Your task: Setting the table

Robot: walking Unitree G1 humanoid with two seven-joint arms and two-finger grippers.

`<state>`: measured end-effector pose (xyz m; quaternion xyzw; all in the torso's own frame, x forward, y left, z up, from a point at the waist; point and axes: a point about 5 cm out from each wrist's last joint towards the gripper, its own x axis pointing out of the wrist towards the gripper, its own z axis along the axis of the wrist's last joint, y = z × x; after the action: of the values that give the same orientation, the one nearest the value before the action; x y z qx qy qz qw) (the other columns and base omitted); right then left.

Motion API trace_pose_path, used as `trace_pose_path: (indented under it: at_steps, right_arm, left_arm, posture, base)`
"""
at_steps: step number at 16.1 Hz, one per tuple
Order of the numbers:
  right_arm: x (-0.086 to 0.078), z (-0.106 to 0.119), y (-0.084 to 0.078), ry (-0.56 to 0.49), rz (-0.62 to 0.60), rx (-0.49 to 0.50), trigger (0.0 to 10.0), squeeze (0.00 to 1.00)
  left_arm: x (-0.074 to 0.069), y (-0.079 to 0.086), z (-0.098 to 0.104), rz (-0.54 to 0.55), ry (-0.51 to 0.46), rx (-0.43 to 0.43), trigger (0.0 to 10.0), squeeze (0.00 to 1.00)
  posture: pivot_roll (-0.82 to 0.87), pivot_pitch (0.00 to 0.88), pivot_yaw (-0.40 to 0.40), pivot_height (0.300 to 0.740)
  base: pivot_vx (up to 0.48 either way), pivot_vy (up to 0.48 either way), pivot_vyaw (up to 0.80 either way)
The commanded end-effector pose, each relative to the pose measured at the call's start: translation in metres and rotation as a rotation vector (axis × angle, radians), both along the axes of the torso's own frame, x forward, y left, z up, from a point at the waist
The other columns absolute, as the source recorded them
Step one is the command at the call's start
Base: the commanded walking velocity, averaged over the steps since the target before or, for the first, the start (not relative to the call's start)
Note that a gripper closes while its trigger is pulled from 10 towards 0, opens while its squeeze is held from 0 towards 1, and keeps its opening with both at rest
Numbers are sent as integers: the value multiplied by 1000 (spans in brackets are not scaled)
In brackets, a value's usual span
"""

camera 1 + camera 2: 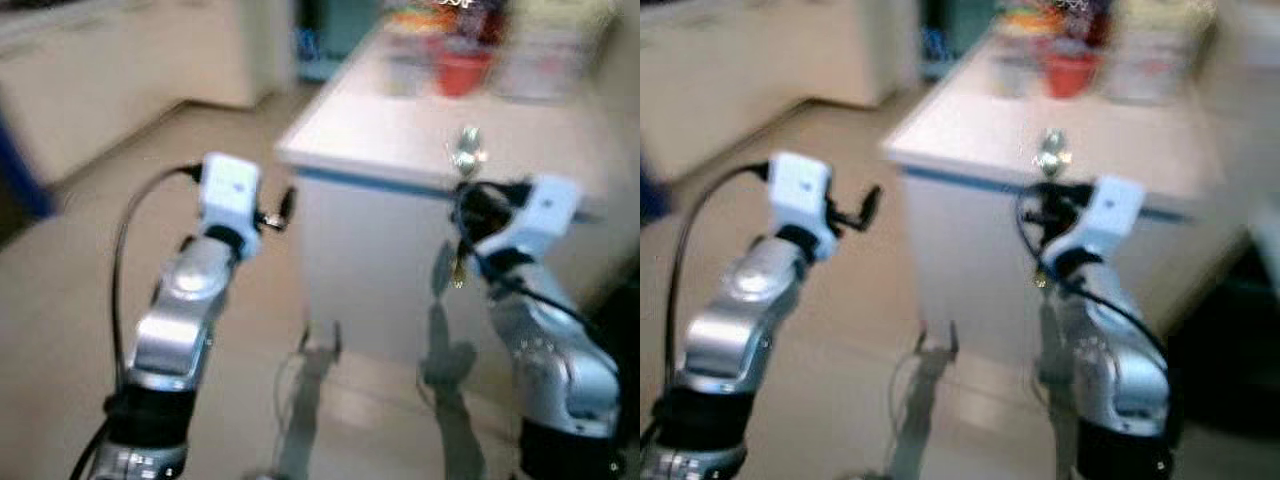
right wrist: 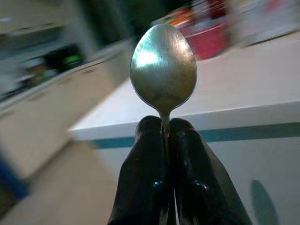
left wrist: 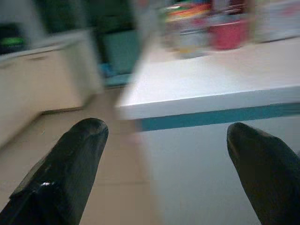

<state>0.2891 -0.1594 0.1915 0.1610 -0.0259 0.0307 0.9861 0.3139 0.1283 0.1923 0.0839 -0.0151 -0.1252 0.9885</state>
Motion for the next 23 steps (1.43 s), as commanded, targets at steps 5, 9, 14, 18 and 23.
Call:
trace_pose_path:
  at_steps: [5,9,14,18,23]
  right_arm:
    - [3,8,2,-29,10,-5,10000,0]
    - [4,8,1,-30,12,-32,10000,0]
    - [5,5,-3,-17,-7,-85,10000,0]
    - [5,4,-4,-10,-7,-162,10000,0]
    - [5,3,-6,-7,-17,-187,10000,0]
  left_arm:
    - [3,2,6,11,-24,23,10000,0]
    - [4,5,4,33,-23,18,10000,0]
    - [4,3,4,39,-24,21,10000,0]
    - [3,2,3,39,-25,19,10000,0]
    - [2,1,2,38,-24,19,10000,0]
  posture:
    - [-21,0,39,740]
    - [-31,0,39,740]
    - [-29,0,34,740]
    - [-32,0,34,740]
    - [-34,0,33,740]
  base:
    - [0,-480,-754]
    - [0,-480,-188]
    - [0,-480,0]
    - [0,-480,0]
    - [0,-480,800]
